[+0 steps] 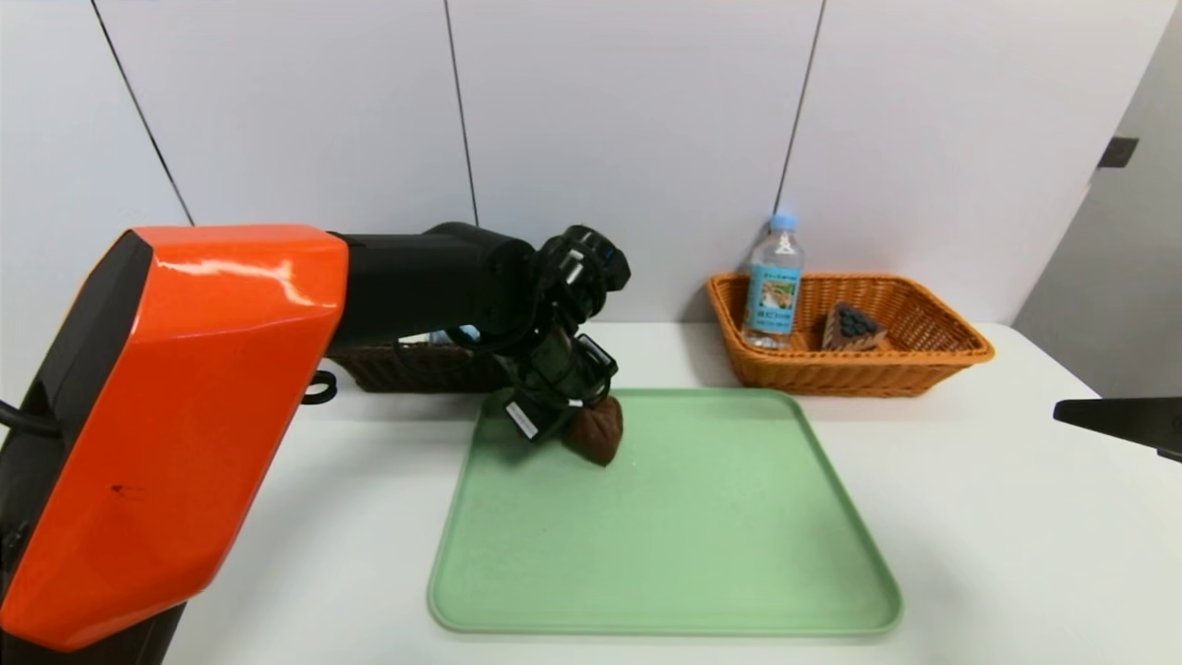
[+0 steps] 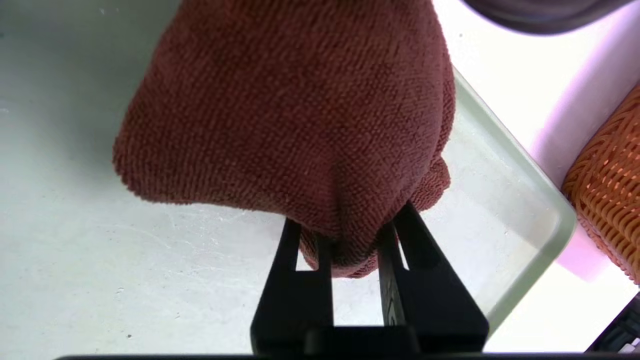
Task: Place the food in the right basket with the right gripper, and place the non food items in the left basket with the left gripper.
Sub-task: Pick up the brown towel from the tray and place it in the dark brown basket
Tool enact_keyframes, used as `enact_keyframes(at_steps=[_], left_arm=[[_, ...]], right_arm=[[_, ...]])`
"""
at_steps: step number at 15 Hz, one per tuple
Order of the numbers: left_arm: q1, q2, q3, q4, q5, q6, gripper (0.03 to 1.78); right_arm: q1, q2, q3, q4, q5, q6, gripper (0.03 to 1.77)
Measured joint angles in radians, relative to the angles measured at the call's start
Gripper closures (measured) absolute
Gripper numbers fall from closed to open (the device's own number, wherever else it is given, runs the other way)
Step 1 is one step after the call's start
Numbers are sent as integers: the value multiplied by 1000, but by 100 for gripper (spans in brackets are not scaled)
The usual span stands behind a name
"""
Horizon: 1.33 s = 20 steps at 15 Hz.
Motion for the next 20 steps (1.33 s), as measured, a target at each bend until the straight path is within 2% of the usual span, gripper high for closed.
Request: enact_keyframes(at_steps=[6,9,12,16,18,20], left_arm=[[0,-34,0,11,-4,-1,152],[-8,-92,1,37,-40,-7,152],[-18,-165,2,72,-156,-40,152],[-40,-295,3,76,-399,-71,152],[-41,-370,3,51,-501,-70,152],[-34,-448,3,-18,-533,-61,152]], right_arm=[[0,-5,-3,0,0,-1,9],[0,-10,-2,1,-1,0,9],[0,-11,1,1,-2,1,9],[0,-11,3,2,-11,3,9],[0,-11,13,2,-12,2,9],[-1,-11,27,2,-13,1,9]])
